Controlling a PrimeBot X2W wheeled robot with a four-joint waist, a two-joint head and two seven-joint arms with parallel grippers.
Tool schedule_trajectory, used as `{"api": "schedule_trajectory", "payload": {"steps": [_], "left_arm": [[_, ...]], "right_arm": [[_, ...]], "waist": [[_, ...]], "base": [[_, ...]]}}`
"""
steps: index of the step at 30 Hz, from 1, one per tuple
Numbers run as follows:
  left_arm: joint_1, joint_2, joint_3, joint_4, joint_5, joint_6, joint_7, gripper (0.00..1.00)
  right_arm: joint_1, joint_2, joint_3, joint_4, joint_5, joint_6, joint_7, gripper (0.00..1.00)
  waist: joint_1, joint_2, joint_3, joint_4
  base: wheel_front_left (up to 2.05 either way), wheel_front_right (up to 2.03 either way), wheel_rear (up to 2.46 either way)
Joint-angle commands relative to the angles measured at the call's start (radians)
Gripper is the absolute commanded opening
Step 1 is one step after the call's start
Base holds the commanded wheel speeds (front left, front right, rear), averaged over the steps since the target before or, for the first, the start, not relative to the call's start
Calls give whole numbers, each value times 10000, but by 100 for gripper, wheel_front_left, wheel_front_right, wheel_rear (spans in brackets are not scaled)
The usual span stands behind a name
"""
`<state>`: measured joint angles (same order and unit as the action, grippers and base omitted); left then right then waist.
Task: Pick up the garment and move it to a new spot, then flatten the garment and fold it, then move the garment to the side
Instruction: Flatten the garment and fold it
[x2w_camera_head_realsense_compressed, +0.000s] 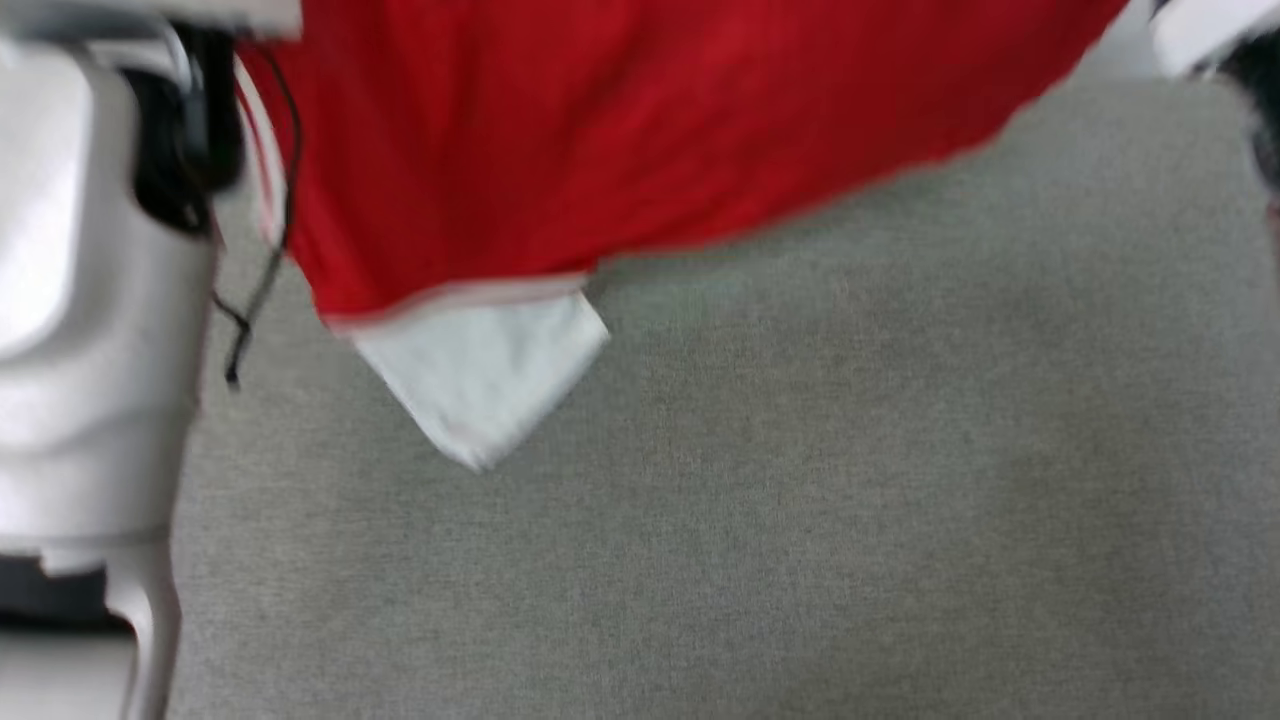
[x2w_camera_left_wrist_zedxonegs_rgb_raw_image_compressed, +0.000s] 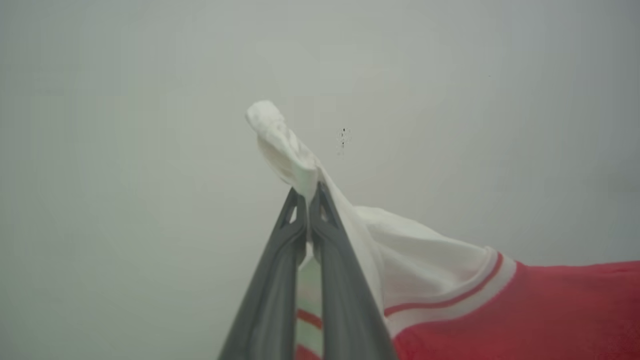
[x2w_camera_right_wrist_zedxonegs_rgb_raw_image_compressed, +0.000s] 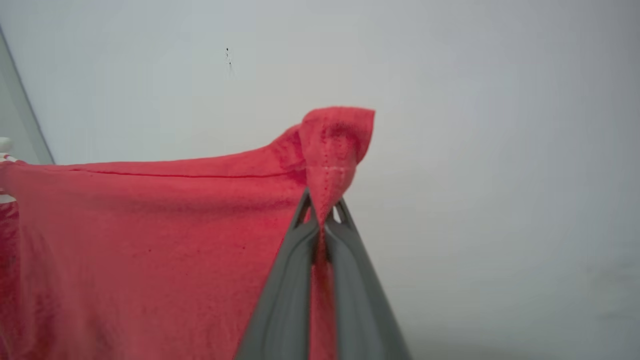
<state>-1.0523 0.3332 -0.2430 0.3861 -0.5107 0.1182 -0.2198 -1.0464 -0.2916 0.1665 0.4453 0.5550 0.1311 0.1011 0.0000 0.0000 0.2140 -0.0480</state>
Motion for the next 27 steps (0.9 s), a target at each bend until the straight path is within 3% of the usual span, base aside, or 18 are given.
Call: {"api": "schedule_trajectory", "payload": {"steps": [1,15,27], "left_arm": [[-413,15,48,88,111,-15,-54,0],[-5703,326,31,879,689,-258,169,0],[-6851,68,-601,2539,998,-245,806,0]], "right_arm": [[-365,-92,-99,-13,59,-9,-85,0],[-4865,-526,-400,433,387,-9,-211,0],[-6955,-475,764,2698,775,-7,-171,0]], "waist": [[0,0,511,-55],[0,0,3637,-199],[0,0,5469,-185]], "base": [[0,0,0],[0,0,0],[0,0,0]]}}
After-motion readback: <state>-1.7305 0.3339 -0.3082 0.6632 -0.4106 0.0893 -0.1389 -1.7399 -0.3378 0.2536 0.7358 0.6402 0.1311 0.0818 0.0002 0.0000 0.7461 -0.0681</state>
